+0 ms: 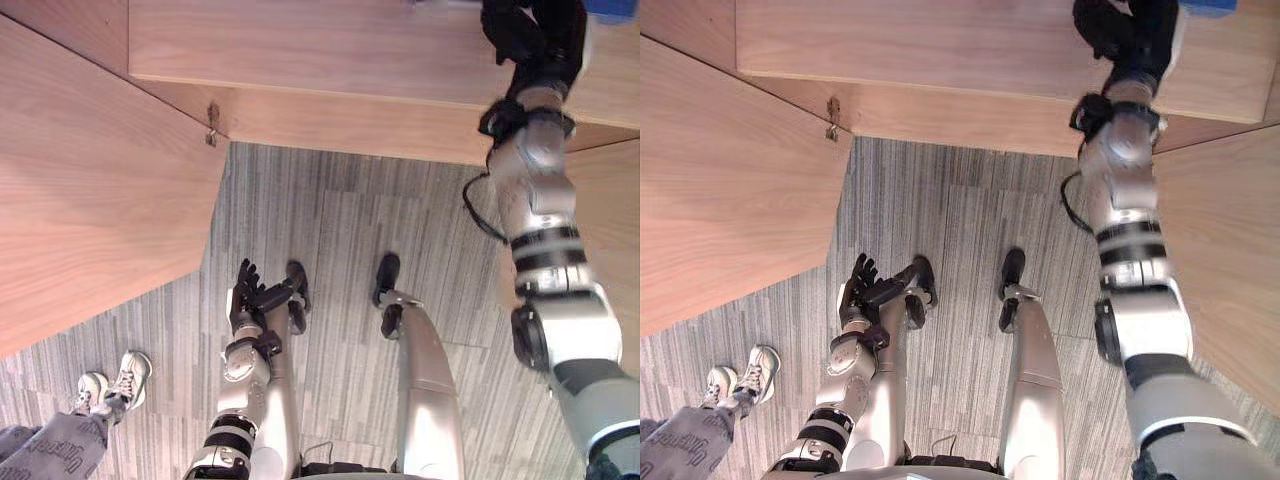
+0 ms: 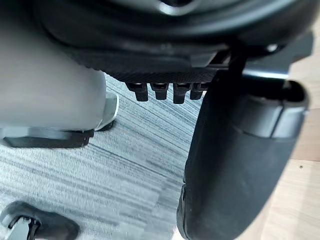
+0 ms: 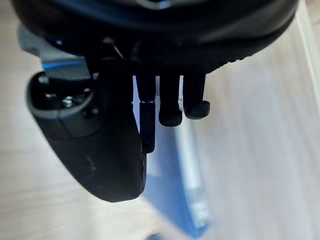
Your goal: Walk over to the cabinet, pick up the folder, carry it to the office cabinet, place the folder inside the office cabinet, then close the office cabinet door
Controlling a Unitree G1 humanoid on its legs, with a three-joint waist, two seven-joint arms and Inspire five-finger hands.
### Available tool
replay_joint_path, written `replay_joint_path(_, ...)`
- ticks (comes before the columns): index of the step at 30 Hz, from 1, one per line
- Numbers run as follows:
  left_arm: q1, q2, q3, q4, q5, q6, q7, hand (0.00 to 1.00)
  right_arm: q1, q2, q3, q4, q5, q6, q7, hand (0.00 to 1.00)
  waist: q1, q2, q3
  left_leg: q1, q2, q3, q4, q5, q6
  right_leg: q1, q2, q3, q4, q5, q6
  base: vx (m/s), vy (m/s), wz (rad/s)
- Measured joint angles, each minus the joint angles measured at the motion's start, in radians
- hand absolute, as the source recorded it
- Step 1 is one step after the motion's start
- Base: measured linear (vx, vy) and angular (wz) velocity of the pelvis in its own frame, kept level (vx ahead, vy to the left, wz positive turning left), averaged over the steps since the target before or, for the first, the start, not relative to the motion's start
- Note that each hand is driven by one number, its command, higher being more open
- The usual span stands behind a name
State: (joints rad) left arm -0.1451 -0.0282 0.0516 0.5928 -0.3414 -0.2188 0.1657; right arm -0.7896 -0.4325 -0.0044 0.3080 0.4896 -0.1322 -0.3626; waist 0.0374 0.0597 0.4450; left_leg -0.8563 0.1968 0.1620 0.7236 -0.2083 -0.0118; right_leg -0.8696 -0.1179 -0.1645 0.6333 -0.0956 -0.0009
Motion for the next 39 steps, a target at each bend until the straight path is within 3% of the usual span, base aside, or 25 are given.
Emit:
replay_joint_path(2, 0.035, -0.001, 0.001, 0.000, 0.006, 0.002, -0.009, 1.00, 0.175, 0.070, 0.009, -0.139, -0.003, -0.044, 0.020, 0.00, -0.010, -0.002, -0.001, 0.097, 0.005, 0.009, -0.018, -0.015, -0.004, 0.096, 0.008, 0.002, -0.028, -0.011, 0.004, 0.01, -0.003, -0.11)
replay_joint_path(4, 0.096, 0.011, 0.002, 0.000, 0.020, 0.004, -0.020, 1.00, 0.378, 0.161, 0.061, -0.242, -0.019, -0.074, 0.077, 0.00, -0.021, -0.020, -0.030, 0.218, 0.005, 0.034, -0.077, -0.020, -0.009, 0.199, 0.016, 0.013, -0.082, -0.010, 0.007, 0.04, -0.002, -0.20)
replay_joint_path(8, 0.159, 0.043, 0.002, 0.088, 0.034, 0.012, -0.038, 1.00, 0.638, 0.253, 0.162, -0.219, -0.102, -0.074, 0.160, 0.00, -0.028, -0.049, -0.097, 0.396, -0.006, 0.063, -0.241, 0.016, -0.030, 0.367, 0.042, 0.023, -0.251, 0.032, 0.018, 0.13, -0.020, -0.16)
replay_joint_path(9, 0.170, 0.057, 0.001, 0.125, 0.049, 0.019, -0.043, 1.00, 0.689, 0.270, 0.177, -0.188, -0.137, -0.073, 0.186, 1.00, -0.029, -0.057, -0.119, 0.441, -0.010, 0.077, -0.295, 0.038, -0.032, 0.410, 0.051, 0.030, -0.311, 0.059, 0.013, 0.15, -0.015, -0.21)
replay_joint_path(11, 0.178, 0.080, 0.002, 0.201, 0.065, 0.037, -0.050, 1.00, 0.752, 0.298, 0.181, -0.087, -0.218, -0.068, 0.231, 1.00, -0.037, -0.062, -0.147, 0.540, -0.027, 0.099, -0.386, 0.070, -0.032, 0.508, 0.060, 0.042, -0.414, 0.102, 0.022, 0.20, 0.004, -0.19)
replay_joint_path(17, 0.241, 0.107, 0.031, 0.250, 0.117, 0.045, -0.064, 1.00, 0.861, 0.373, 0.079, 0.226, -0.345, -0.023, 0.257, 1.00, -0.058, -0.063, -0.252, 0.768, -0.070, 0.167, -0.581, 0.101, -0.031, 0.707, 0.057, 0.083, -0.599, 0.154, 0.055, 0.16, 0.056, -0.21)
replay_joint_path(20, 0.242, 0.114, 0.039, 0.278, 0.150, 0.045, -0.068, 1.00, 0.881, 0.383, 0.001, 0.392, -0.391, 0.003, 0.245, 1.00, -0.065, -0.062, -0.297, 0.824, -0.085, 0.183, -0.623, 0.103, -0.030, 0.758, 0.049, 0.094, -0.643, 0.165, 0.065, 0.08, 0.052, -0.13)
replay_joint_path(25, 0.245, 0.114, 0.039, 0.316, 0.201, 0.055, -0.081, 1.00, 0.887, 0.383, -0.130, 0.581, -0.416, 0.035, 0.222, 1.00, -0.080, -0.064, -0.307, 0.886, -0.110, 0.181, -0.654, 0.107, -0.024, 0.820, 0.041, 0.090, -0.670, 0.169, 0.072, -0.01, 0.034, 0.02)
replay_joint_path(30, 0.275, 0.114, 0.039, 0.329, 0.225, 0.071, -0.081, 1.00, 0.919, 0.372, -0.192, 0.640, -0.413, 0.051, 0.214, 1.00, -0.081, -0.064, -0.332, 0.923, -0.126, 0.154, -0.691, 0.131, -0.015, 0.854, 0.033, 0.071, -0.674, 0.169, 0.073, -0.05, 0.003, 0.14)
replay_joint_path(35, 0.344, 0.115, 0.039, 0.199, 0.241, 0.072, -0.078, 1.00, 0.920, 0.363, -0.238, 0.683, -0.412, 0.052, 0.211, 1.00, -0.078, -0.069, -0.339, 0.975, -0.147, 0.124, -0.763, 0.175, -0.008, 0.888, 0.019, 0.043, -0.675, 0.168, 0.074, -0.08, 0.002, 0.20)
replay_joint_path(39, 0.434, 0.117, 0.038, -0.039, 0.245, 0.072, -0.076, 1.00, 0.939, 0.363, -0.279, 0.686, -0.403, 0.055, 0.208, 1.00, -0.074, -0.068, -0.353, 0.994, -0.167, 0.090, -0.811, 0.205, -0.001, 0.903, 0.004, 0.015, -0.673, 0.164, 0.082, -0.07, 0.018, 0.24)
